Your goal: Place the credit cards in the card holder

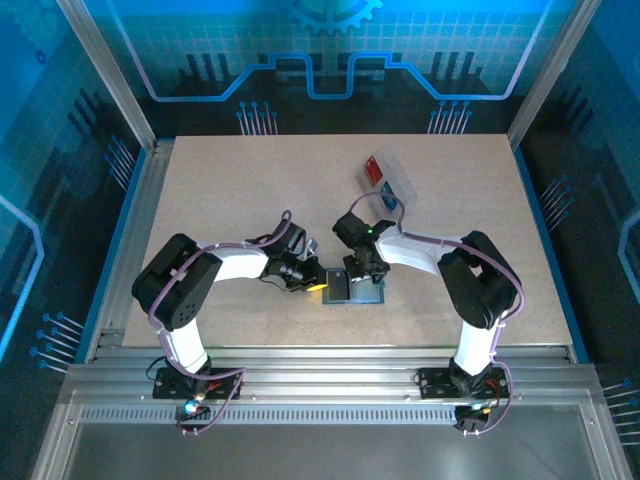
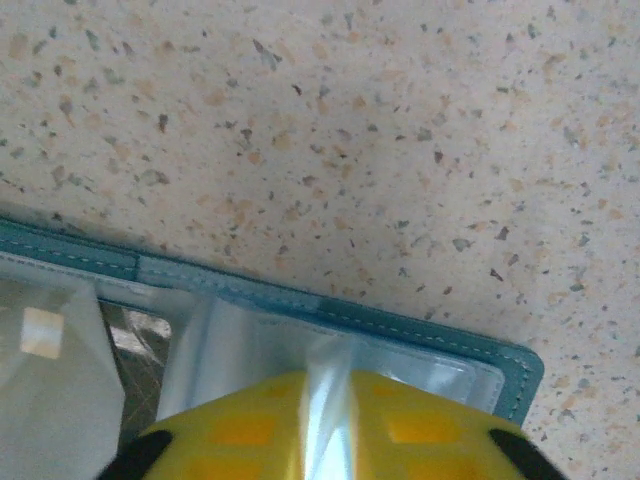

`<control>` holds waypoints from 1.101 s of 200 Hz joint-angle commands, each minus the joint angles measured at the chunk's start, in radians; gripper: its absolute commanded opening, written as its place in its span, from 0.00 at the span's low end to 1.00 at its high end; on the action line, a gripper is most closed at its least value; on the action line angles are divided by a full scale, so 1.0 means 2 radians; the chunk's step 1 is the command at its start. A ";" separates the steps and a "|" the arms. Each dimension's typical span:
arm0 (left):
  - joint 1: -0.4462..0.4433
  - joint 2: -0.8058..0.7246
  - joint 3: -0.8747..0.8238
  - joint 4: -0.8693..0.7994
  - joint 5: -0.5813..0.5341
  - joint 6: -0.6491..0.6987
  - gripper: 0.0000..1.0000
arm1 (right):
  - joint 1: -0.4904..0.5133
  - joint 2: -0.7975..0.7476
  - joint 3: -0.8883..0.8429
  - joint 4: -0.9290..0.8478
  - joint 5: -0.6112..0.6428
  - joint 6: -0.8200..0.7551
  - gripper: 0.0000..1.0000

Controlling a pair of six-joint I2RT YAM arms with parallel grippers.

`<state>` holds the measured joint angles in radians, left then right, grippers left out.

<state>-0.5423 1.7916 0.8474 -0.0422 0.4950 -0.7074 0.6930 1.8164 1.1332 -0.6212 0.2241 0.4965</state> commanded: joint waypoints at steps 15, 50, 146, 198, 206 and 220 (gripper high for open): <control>0.002 -0.001 -0.006 -0.030 -0.006 0.005 0.14 | 0.002 -0.010 -0.008 0.000 -0.011 0.003 0.04; 0.002 0.001 -0.005 -0.030 -0.007 0.005 0.14 | 0.013 -0.024 0.018 -0.024 0.011 -0.002 0.00; 0.001 0.006 -0.007 -0.020 0.000 -0.005 0.13 | 0.048 -0.001 0.076 -0.025 -0.059 0.023 0.09; 0.001 0.003 -0.011 -0.013 0.006 -0.011 0.13 | 0.035 0.004 0.053 0.035 -0.130 0.051 0.27; 0.001 0.003 -0.012 -0.012 0.006 -0.012 0.13 | 0.033 0.003 0.050 0.042 -0.138 0.054 0.28; 0.001 0.003 -0.012 -0.011 0.007 -0.013 0.13 | 0.028 -0.001 0.038 0.061 -0.156 0.058 0.29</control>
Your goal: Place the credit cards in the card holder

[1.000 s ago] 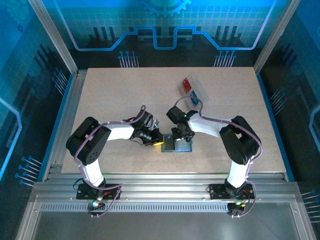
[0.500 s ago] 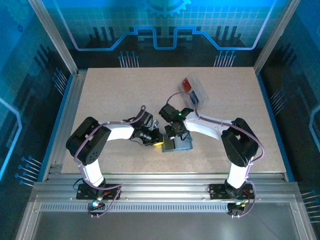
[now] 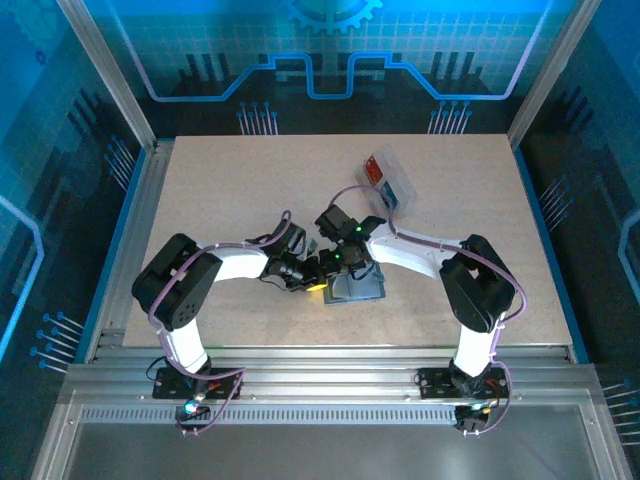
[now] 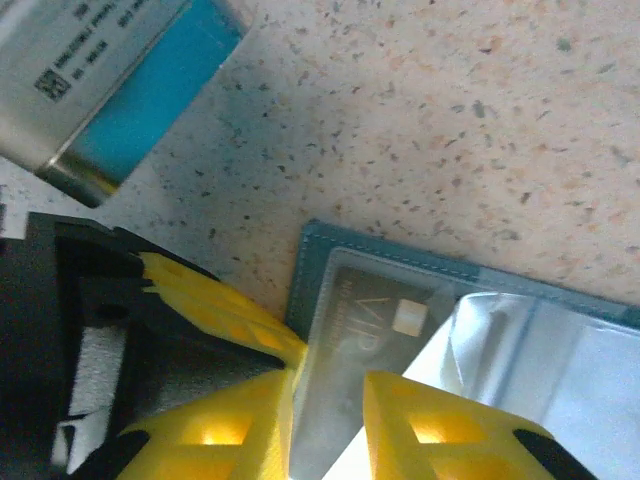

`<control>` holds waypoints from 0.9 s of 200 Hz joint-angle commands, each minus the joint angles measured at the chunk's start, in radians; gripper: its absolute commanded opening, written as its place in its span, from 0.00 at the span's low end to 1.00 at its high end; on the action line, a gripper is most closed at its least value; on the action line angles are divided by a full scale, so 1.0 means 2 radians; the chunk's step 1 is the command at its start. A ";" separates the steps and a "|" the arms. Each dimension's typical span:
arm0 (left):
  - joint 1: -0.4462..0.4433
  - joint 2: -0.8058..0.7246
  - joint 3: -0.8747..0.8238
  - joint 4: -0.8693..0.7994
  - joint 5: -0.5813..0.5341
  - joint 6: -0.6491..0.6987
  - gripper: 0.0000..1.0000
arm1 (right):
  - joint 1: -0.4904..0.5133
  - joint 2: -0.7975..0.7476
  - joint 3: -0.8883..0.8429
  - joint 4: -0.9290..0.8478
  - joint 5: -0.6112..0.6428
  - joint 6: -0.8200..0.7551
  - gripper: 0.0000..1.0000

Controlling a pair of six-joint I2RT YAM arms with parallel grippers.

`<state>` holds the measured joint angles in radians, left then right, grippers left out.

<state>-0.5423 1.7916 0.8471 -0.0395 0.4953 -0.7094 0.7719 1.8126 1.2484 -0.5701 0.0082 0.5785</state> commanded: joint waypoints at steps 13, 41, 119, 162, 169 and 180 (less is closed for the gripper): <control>0.001 0.002 -0.013 -0.012 0.006 -0.013 0.13 | -0.018 -0.005 -0.031 0.054 -0.071 0.023 0.30; 0.003 -0.004 -0.018 -0.007 0.013 -0.017 0.14 | -0.030 -0.015 -0.054 0.099 -0.121 0.029 0.35; 0.045 -0.114 -0.069 0.004 0.008 -0.027 0.24 | -0.029 0.014 -0.002 0.101 -0.180 0.020 0.44; 0.071 -0.154 -0.096 0.006 -0.010 -0.037 0.32 | -0.028 -0.004 0.029 0.084 -0.169 0.001 0.47; 0.078 -0.158 -0.102 0.012 -0.008 -0.039 0.34 | -0.030 -0.014 0.040 0.067 -0.149 -0.010 0.48; 0.086 -0.165 -0.108 0.020 -0.007 -0.041 0.36 | -0.033 -0.028 0.059 0.034 -0.108 -0.027 0.49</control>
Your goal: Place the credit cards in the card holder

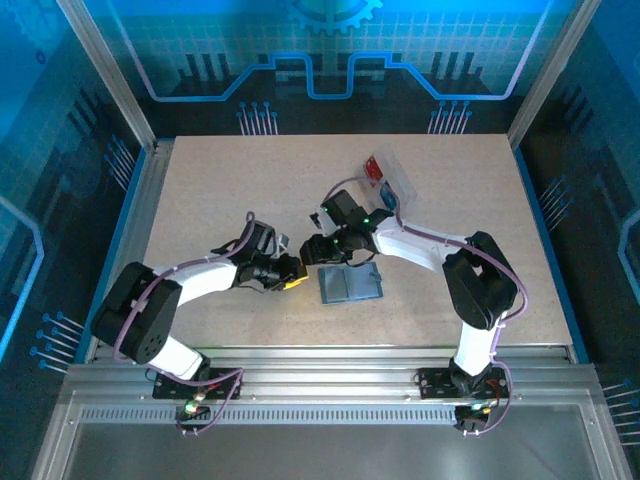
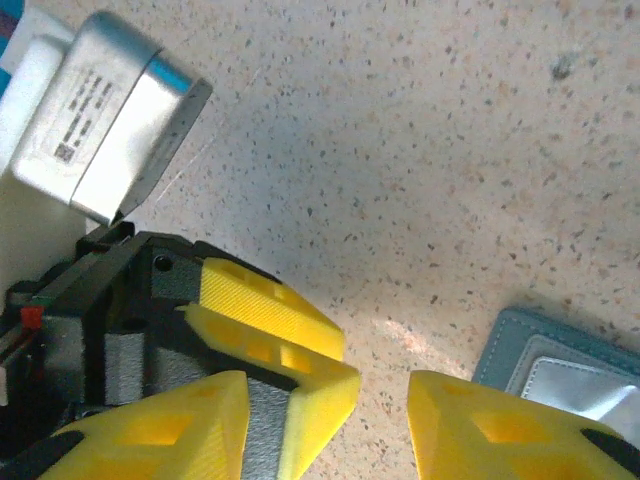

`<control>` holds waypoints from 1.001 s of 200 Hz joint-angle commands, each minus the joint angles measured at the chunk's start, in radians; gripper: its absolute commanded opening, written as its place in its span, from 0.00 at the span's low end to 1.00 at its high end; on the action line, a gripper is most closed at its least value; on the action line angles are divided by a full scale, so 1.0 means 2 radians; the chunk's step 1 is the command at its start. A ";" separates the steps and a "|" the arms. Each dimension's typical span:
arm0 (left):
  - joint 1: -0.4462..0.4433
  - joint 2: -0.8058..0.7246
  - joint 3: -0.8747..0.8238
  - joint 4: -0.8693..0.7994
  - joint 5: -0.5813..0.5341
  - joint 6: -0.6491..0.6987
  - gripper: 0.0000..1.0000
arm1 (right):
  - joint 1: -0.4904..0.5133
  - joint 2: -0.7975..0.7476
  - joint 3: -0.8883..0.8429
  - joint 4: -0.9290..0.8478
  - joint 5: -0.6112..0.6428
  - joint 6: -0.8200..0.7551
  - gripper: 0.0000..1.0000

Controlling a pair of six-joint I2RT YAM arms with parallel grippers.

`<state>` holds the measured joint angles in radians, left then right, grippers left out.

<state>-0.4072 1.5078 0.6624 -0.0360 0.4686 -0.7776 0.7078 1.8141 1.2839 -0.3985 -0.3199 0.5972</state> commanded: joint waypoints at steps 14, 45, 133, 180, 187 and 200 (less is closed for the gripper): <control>0.021 -0.033 -0.021 0.022 0.001 -0.004 0.41 | -0.018 -0.043 0.061 -0.085 0.101 -0.050 0.50; 0.020 -0.059 -0.028 0.041 -0.005 0.012 0.55 | -0.085 -0.039 0.099 -0.148 0.179 -0.076 0.40; 0.003 -0.082 -0.041 0.075 -0.019 0.043 0.78 | -0.154 0.105 0.290 -0.252 0.360 -0.185 0.39; 0.002 -0.062 -0.039 0.090 -0.004 0.034 0.78 | -0.165 0.178 0.370 -0.284 0.390 -0.213 0.36; 0.002 -0.062 -0.039 0.089 -0.004 0.034 0.78 | -0.167 0.184 0.377 -0.286 0.393 -0.214 0.36; 0.002 -0.062 -0.040 0.090 -0.004 0.033 0.78 | -0.172 0.196 0.390 -0.292 0.394 -0.217 0.36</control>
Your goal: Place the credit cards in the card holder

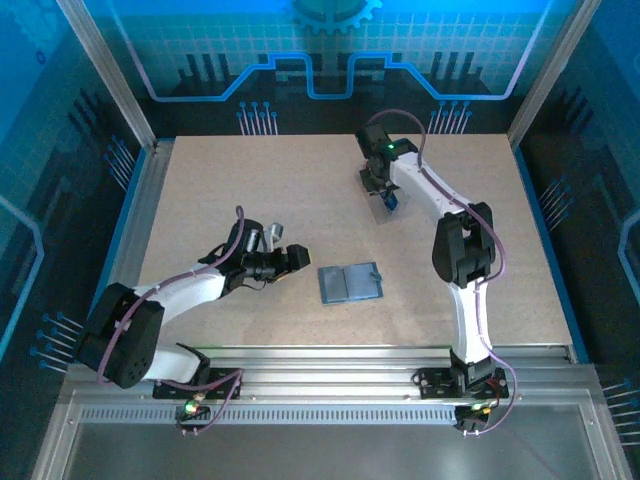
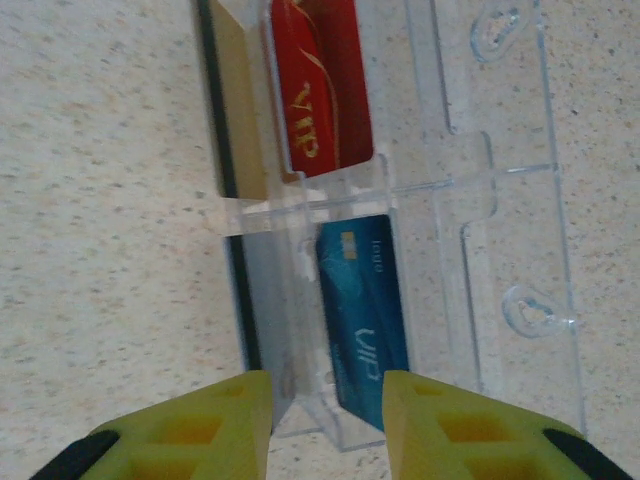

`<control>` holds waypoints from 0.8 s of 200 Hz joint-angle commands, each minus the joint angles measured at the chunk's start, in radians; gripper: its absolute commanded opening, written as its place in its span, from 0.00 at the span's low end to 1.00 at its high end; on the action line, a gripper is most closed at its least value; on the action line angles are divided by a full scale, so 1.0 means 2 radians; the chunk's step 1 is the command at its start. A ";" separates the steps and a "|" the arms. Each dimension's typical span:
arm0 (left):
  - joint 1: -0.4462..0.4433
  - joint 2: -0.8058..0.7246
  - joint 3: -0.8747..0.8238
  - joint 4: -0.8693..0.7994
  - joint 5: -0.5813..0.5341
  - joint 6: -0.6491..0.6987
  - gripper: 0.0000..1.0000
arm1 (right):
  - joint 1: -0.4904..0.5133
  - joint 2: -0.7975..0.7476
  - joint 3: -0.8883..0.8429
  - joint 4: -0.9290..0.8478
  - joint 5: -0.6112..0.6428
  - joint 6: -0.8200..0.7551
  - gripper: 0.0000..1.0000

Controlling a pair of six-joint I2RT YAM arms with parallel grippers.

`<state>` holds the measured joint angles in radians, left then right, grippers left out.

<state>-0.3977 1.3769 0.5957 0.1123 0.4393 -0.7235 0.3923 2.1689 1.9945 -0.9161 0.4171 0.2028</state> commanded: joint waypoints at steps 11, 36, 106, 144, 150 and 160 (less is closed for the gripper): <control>-0.002 0.003 -0.006 0.016 0.011 0.006 0.78 | -0.017 0.028 0.046 -0.038 0.027 -0.022 0.36; -0.003 0.006 -0.006 0.018 0.013 0.004 0.78 | -0.024 0.043 0.061 -0.046 0.013 -0.024 0.34; -0.002 0.009 -0.005 0.016 0.013 0.003 0.78 | -0.034 0.054 0.063 -0.046 -0.003 -0.023 0.26; -0.002 0.009 -0.005 0.016 0.015 0.000 0.77 | -0.035 0.062 0.069 -0.049 -0.006 -0.023 0.21; -0.002 0.009 -0.005 0.016 0.015 0.000 0.77 | -0.036 0.063 0.069 -0.049 -0.005 -0.023 0.20; -0.002 0.009 -0.005 0.016 0.015 0.000 0.77 | -0.037 0.064 0.071 -0.051 -0.005 -0.023 0.18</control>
<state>-0.3977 1.3872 0.5926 0.1345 0.4423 -0.7269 0.3363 2.2803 2.0949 -0.9798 0.4152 0.1654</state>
